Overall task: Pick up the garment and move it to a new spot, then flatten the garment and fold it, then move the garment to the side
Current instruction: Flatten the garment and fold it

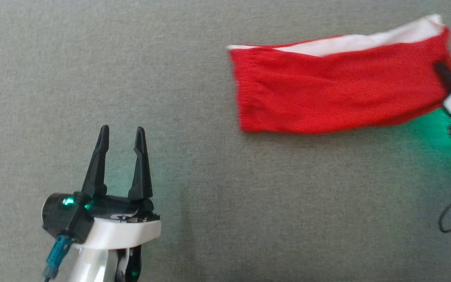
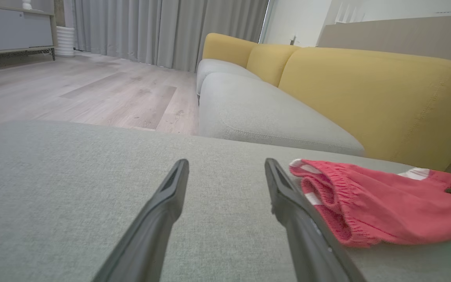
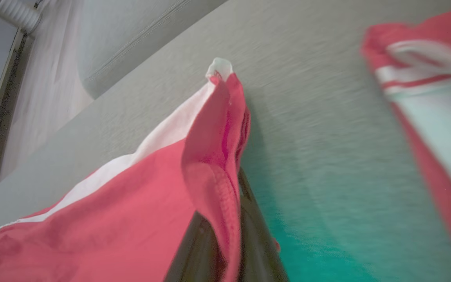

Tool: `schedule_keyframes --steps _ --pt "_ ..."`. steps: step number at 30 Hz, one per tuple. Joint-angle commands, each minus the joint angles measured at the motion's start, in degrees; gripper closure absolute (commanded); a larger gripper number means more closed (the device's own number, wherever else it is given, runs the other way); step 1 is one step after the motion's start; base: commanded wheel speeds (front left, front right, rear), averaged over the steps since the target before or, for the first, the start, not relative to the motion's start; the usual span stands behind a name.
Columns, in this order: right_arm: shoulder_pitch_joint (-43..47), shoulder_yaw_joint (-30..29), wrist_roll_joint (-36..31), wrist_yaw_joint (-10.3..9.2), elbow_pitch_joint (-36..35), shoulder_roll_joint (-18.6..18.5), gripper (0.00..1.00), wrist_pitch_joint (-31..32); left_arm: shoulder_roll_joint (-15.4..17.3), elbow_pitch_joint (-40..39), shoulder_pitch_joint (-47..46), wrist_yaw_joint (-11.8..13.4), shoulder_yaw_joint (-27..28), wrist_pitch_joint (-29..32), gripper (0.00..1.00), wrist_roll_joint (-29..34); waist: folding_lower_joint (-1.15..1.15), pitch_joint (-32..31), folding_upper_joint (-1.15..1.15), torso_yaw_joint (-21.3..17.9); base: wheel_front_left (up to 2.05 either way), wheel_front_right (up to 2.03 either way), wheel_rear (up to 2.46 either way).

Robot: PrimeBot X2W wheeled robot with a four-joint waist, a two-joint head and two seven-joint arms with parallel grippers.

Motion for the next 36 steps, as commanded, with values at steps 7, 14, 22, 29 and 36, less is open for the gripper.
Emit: schedule_keyframes --steps 7,14,22,29,36 --pt "-1.1 -3.9 -3.1 0.43 -3.6 -2.2 1.0 -2.4 0.0 -0.9 1.0 -0.9 1.7 -0.3 0.0 0.7 0.01 -1.7 0.0 -0.9 0.0 0.0 0.0" --pt "-0.7 6.8 -1.6 0.43 -12.1 -0.5 1.0 0.2 -0.1 0.6 2.1 -1.2 1.1 -0.3 0.0 0.3 0.01 -2.9 0.0 -0.3 0.0 0.0 0.0" --pt "2.9 24.2 1.0 0.43 -17.3 5.3 1.0 3.9 -0.1 0.8 1.7 0.1 0.3 -0.3 0.0 -1.4 0.01 -3.4 0.0 0.0 0.0 0.0 0.0" --pt "2.6 29.0 2.0 0.43 -12.8 7.0 1.0 -0.6 -0.1 1.6 1.5 0.6 -0.9 -0.3 0.0 -1.8 0.01 -3.4 0.0 1.1 0.0 0.0 0.0" --pt "1.3 31.2 5.2 0.43 -9.2 7.1 1.0 -4.6 -0.1 2.5 2.3 0.9 -1.3 -0.3 0.0 -1.9 0.01 -4.2 0.0 1.5 0.0 0.0 0.0"
